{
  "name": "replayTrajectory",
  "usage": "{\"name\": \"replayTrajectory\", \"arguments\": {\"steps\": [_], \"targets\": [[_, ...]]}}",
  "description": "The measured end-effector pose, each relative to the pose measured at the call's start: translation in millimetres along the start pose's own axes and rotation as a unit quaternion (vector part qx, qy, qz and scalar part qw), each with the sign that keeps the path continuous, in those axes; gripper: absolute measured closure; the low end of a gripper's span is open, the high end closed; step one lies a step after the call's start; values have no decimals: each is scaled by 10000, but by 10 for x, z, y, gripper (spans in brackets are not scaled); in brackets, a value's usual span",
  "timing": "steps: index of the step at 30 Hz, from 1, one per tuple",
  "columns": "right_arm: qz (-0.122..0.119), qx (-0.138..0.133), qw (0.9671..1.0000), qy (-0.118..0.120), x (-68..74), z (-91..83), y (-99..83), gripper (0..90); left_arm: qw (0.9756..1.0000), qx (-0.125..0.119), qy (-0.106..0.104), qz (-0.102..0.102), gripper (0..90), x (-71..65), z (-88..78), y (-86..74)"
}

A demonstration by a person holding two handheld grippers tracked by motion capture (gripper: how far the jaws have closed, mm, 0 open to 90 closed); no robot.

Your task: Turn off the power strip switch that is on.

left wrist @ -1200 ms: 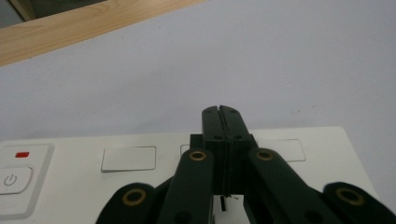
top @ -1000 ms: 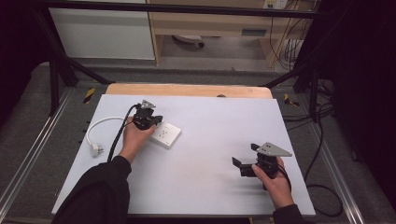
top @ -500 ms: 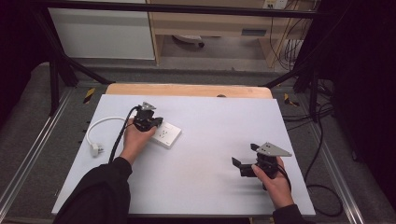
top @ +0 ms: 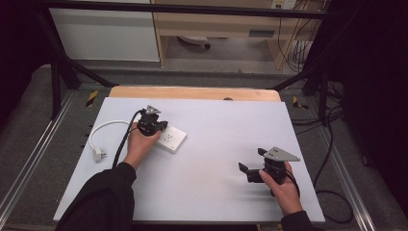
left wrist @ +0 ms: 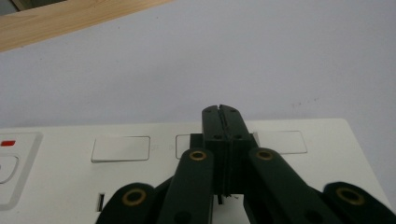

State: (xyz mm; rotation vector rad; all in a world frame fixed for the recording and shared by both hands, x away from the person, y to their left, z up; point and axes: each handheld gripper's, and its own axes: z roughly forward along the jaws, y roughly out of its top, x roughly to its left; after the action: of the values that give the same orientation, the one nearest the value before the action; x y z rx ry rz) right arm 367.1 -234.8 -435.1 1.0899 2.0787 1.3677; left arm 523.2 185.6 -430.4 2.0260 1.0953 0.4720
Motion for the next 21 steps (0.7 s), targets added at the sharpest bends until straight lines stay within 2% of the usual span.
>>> {"name": "replayTrajectory", "arguments": {"steps": [21], "targets": [[-37, 76, 9999, 60, 17, 16, -5, 26, 10000, 39, 78, -23, 899, -7, -13, -8]]}}
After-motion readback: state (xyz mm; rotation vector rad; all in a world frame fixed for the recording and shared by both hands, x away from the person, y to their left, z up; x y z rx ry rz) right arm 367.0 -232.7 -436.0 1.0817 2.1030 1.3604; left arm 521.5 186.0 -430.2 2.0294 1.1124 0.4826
